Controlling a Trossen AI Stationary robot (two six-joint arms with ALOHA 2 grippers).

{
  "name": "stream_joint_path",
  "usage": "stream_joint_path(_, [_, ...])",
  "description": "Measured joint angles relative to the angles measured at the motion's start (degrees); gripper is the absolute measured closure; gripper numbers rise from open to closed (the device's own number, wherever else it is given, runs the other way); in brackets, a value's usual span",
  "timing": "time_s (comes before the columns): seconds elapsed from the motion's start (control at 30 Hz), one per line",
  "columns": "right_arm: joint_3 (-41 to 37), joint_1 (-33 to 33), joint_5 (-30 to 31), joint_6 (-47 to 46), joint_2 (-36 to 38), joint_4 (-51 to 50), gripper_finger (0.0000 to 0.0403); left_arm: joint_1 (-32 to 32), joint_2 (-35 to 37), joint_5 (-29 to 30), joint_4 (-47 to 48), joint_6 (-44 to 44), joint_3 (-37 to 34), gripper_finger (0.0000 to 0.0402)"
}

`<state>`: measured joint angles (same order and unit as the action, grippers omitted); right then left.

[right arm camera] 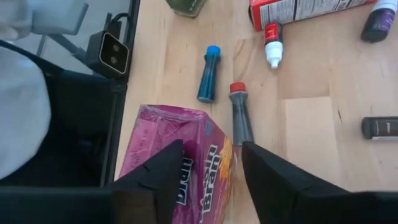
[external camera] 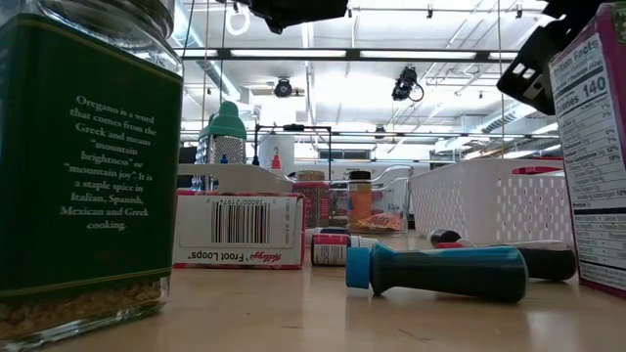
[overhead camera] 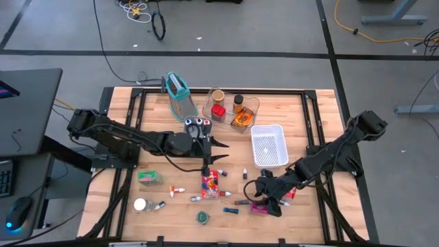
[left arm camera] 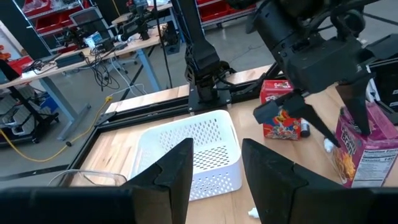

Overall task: Pick & Place Kitchen Items
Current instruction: Put the violet cereal box into the white bin

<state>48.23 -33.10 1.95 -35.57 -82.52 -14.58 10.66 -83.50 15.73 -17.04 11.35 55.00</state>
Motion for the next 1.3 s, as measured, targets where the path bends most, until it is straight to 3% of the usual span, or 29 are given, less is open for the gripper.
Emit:
stream_joint_path(0.37, [0.0,0.0,-3.4,2.15,-0.07,-0.14,0.0392,0.0,0.0,0.1,-0.01,1.73,0.0,0.0256])
stream_joint_path(0.5, [0.31,0.58,-5.49,3.2,1.64,-1.8,0.0388,0.0,0.0,0.1,-0.02,2.6,0.0,0.0258])
stream_joint_path(0.63, [5.37,1.89,-5.33,6.67,5.27,-9.0,0.0397,0.0,0.0,0.1,-0.14,2.79,0.0,0.0258])
stream_joint_path(0.8, [11.98,4.15,-0.32,12.59,9.22,-21.38,0.0396,0.0,0.0,0.1,-0.52,4.1,0.0,0.026])
stream_joint_path(1.03, [17.42,11.69,3.84,22.05,15.32,-34.18,0.0399,0.0,0.0,0.08,-0.54,8.39,0.0,0.0262])
stream_joint_path(1.3, [16.96,24.5,4.7,29.41,19.81,-43.8,0.04,0.0,0.0,0.06,-0.45,16.48,0.0,0.0258])
